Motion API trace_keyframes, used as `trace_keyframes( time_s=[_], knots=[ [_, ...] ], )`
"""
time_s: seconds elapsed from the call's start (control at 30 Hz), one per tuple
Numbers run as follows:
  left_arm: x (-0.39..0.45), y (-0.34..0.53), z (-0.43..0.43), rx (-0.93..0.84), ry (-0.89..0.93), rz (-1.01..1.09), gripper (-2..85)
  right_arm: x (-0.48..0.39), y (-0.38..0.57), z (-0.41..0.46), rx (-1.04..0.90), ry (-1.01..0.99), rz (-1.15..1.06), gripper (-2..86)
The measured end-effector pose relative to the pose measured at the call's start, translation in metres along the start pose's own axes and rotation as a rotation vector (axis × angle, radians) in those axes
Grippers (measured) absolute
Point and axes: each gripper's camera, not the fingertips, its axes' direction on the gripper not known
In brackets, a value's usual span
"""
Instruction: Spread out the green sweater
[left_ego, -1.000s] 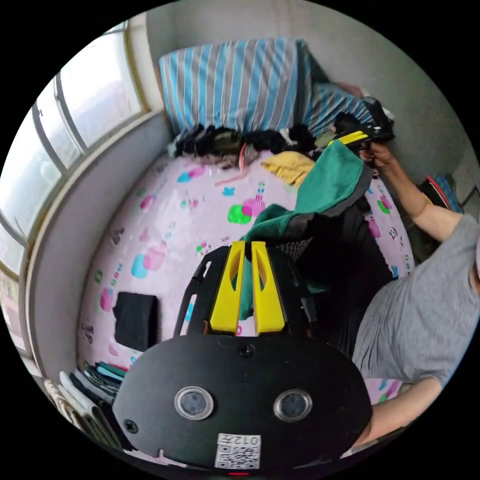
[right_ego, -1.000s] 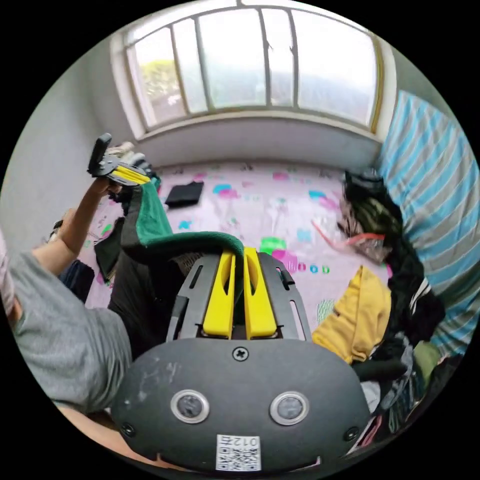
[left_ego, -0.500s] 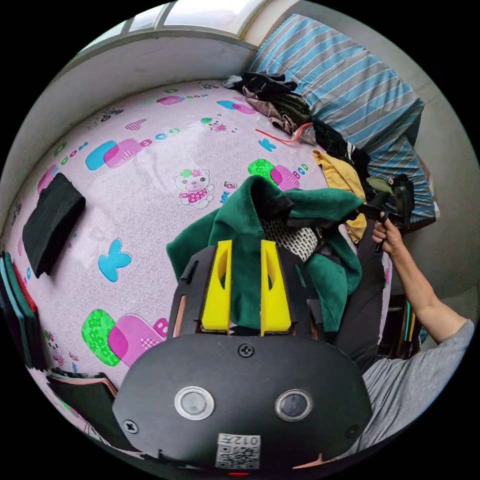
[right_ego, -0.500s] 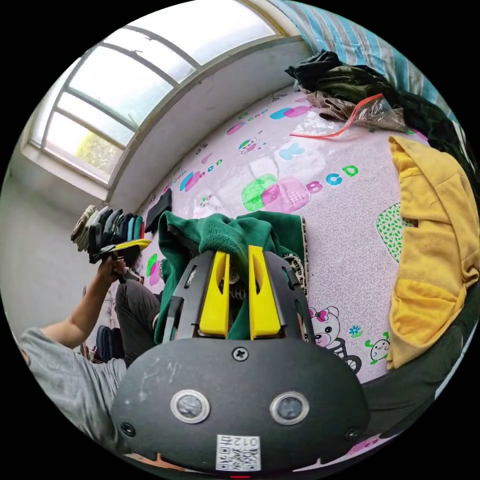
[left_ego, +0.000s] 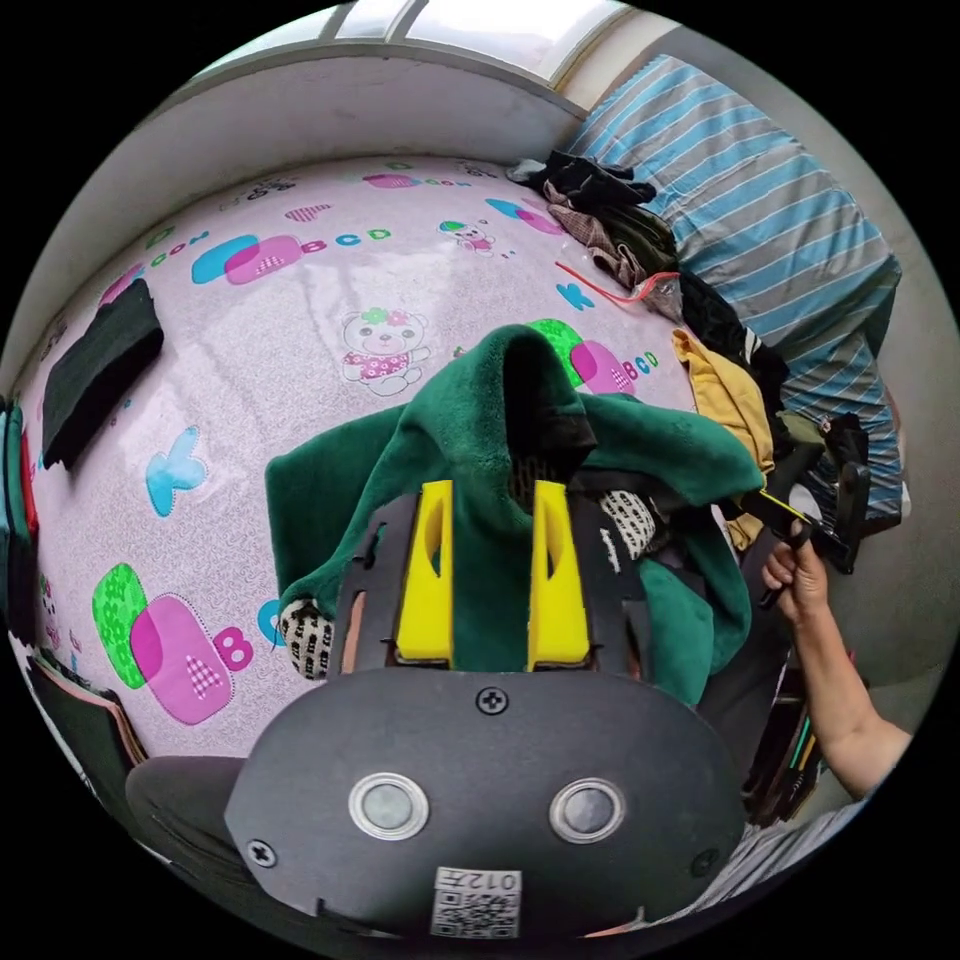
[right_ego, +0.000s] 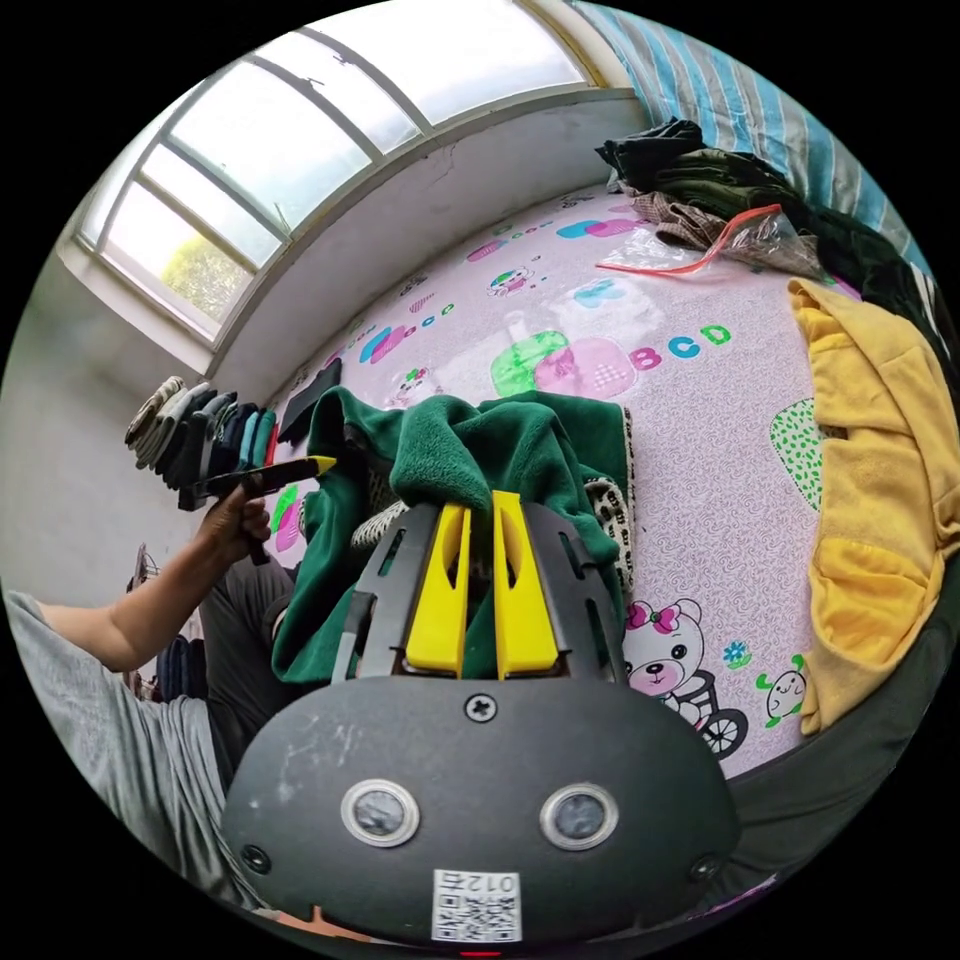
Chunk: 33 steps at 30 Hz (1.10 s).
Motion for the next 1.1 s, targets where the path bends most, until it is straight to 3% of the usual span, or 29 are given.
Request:
trace_keyframes(
  time_s=[0.33, 0.5, 0.7, 0.9, 1.1],
  knots=[
    [-0.025, 0.02, -0.025, -0.021, -0.072, 0.091, 0.8, -0.008, 0.035, -0.035, 0.097, 0.032, -0.07, 9.1],
    [-0.036, 0.035, -0.036, -0.015, -0.036, 0.073, 0.2, -0.002, 0.075, -0.057, 0.279, -0.016, 0.032, 11.5],
    [-0.019, 0.05, -0.032, -0.029, -0.019, 0.085, 0.1, -0.003, 0.095, -0.025, 0.126, 0.114, 0.047, 13.1],
    [0.003, 0.069, -0.035, -0.033, -0.022, 0.085, 0.0, -0.001, 0.094, 0.003, 0.131, 0.037, 0.114, 12.9],
    [0.029, 0.086, -0.055, -0.004, -0.042, 0.108, 0.0, -0.037, 0.091, 0.025, 0.103, 0.045, 0.082, 2.8]
  ],
)
